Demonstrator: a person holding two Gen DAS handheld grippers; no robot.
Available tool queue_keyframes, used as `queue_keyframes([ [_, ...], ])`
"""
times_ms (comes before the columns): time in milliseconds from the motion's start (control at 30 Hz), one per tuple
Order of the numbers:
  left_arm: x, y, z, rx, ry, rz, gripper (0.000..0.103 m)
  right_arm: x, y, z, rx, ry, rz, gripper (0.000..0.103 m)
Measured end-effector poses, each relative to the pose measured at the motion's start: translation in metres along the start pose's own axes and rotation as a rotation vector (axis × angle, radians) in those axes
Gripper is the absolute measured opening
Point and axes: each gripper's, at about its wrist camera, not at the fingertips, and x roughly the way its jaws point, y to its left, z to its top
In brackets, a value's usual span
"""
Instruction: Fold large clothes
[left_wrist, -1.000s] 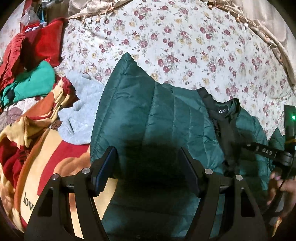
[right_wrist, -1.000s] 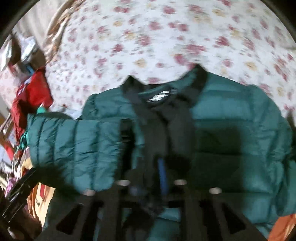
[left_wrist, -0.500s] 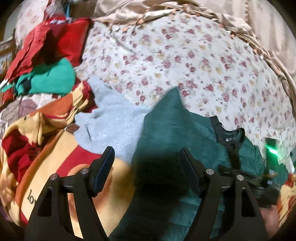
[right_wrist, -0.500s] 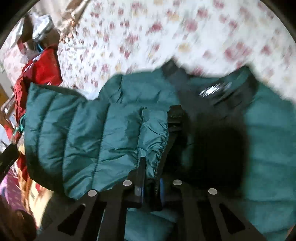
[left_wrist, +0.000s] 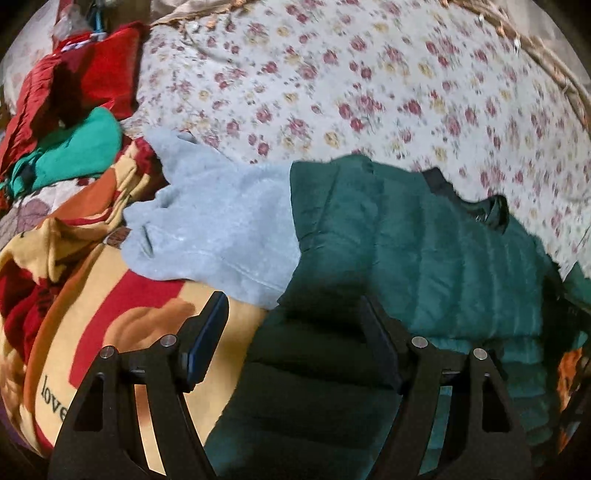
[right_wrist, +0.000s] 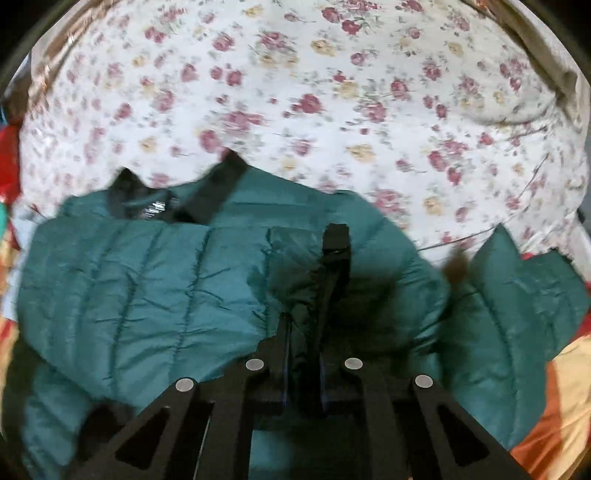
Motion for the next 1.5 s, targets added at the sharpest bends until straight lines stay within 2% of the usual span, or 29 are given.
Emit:
queue_keyframes([
  [33, 0.004, -0.001, -0.001, 0.003, 0.008, 0.004, 0.073, 0.004, 0.000, -0.002, -0.006, 0.009, -0.018, 0.010],
  [100, 0.014, -0.002, -0.002, 0.005, 0.035, 0.010, 0.073, 0.018, 0.004, -0.001, 0.009, 0.027, 0.000, 0.010],
  [200, 0.016, -0.002, -0.002, 0.004, 0.043, 0.011, 0.073, 0.016, -0.002, 0.000, 0.058, -0.014, 0.051, 0.014],
  [233, 0.015, -0.003, -0.001, 0.006, 0.039, 0.012, 0.073, 0.015, -0.004, 0.001, 0.065, -0.007, 0.051, 0.020],
  [300, 0.012, -0.005, 0.002, 0.009, 0.028, 0.009, 0.073, 0.007, -0.005, 0.002, 0.061, -0.005, 0.028, 0.054],
  [333, 0.010, -0.006, 0.003, 0.010, 0.024, 0.005, 0.073, 0.000, -0.006, 0.002, 0.062, -0.021, 0.033, 0.057],
  [500, 0.013, -0.020, 0.013, 0.031, 0.021, -0.004, 0.073, -0.034, 0.006, 0.006, 0.039, -0.066, 0.114, 0.058],
  [633, 0.021, -0.035, 0.021, 0.054, 0.016, -0.018, 0.073, -0.039, 0.031, 0.007, -0.019, -0.054, 0.181, 0.058],
  [733, 0.031, -0.045, 0.026, 0.060, 0.022, -0.023, 0.073, -0.025, 0.045, 0.008, -0.052, -0.028, 0.208, 0.058],
  [900, 0.053, -0.055, 0.030, 0.072, 0.047, -0.013, 0.073, 0.018, 0.043, 0.010, -0.022, 0.054, 0.189, 0.058],
  [1067, 0.067, -0.058, 0.024, 0.094, 0.047, -0.001, 0.076, 0.041, 0.039, 0.010, 0.012, 0.060, 0.199, 0.058],
  [1267, 0.072, -0.062, 0.022, 0.112, 0.054, 0.005, 0.080, 0.039, 0.045, 0.009, -0.013, 0.056, 0.185, 0.059],
  [1500, 0.073, -0.062, 0.019, 0.116, 0.045, 0.009, 0.082, -0.004, 0.042, 0.001, -0.032, 0.034, 0.207, 0.059],
])
